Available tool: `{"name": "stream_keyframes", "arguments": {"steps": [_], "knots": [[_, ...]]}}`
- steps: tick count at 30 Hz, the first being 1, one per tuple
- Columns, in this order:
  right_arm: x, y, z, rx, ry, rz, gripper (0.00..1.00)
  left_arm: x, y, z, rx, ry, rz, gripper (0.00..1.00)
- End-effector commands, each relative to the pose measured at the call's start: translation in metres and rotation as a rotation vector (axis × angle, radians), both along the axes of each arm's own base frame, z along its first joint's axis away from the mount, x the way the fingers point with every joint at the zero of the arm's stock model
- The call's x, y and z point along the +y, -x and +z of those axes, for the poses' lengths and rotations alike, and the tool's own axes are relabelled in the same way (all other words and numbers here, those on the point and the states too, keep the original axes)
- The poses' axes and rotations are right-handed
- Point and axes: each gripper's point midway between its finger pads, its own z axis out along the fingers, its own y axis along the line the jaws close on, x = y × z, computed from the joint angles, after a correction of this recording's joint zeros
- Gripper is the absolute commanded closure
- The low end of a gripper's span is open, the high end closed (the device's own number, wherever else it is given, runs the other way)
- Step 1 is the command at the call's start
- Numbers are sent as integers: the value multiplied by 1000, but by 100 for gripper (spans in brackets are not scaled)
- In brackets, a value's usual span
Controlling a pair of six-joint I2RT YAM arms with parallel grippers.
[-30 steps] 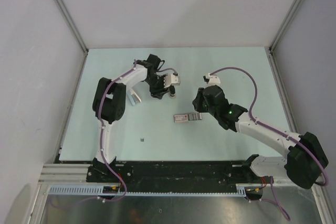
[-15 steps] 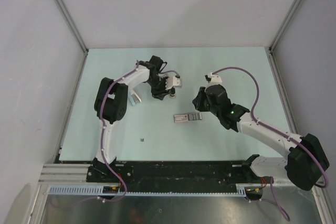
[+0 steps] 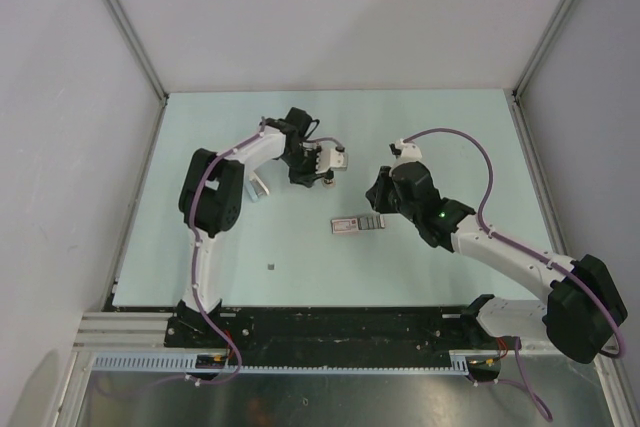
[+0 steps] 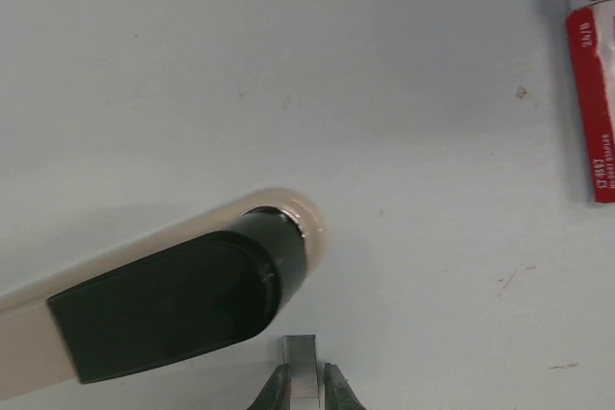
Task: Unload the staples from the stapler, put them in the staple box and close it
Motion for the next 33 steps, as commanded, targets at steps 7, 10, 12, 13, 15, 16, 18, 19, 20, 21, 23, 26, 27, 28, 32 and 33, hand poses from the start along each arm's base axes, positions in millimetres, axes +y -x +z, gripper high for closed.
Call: {"name": "stream_keyframes", "arguments": {"steps": [7,10,12,13,15,16,18,19,20,21,23,26,27,28,32,33], "knots": [[0,-3,13,-46,-30,3,83,-6,63,-1,102,-19,-93,77],[-2,-3,14,-48,-27,-2,83,-2,77,-1,125,-22,-95,77],[-4,-2,14,-49,-26,-5,83,0,89,3,138,-12,-98,77],[-4,-2,15,-50,-26,-6,83,1,95,5,144,-10,-102,77],[-6,-2,14,-50,-23,-11,83,5,113,6,168,-9,-109,76],[-7,-2,13,-48,-23,-12,83,6,123,7,180,-10,-114,76],[-7,-1,13,-47,-23,-14,83,9,144,7,203,-12,-127,76],[-7,-1,13,-48,-24,-14,83,10,154,7,217,-13,-131,76],[-7,-2,12,-47,-25,-14,83,11,162,8,229,-12,-130,76],[-7,-2,12,-47,-25,-13,83,12,169,10,240,-9,-124,76],[-6,-2,11,-46,-25,-13,83,12,178,12,261,-3,-109,74],[-6,-3,10,-45,-25,-15,83,12,186,19,271,14,-90,51],[-6,-3,10,-45,-25,-14,83,12,185,20,270,18,-83,38],[-6,-3,10,-44,-26,-14,83,11,185,22,269,17,-77,26],[-6,-3,9,-44,-25,-15,83,8,178,25,263,16,-52,2],[-6,-3,10,-44,-26,-14,83,6,175,26,259,18,-46,1]]}}
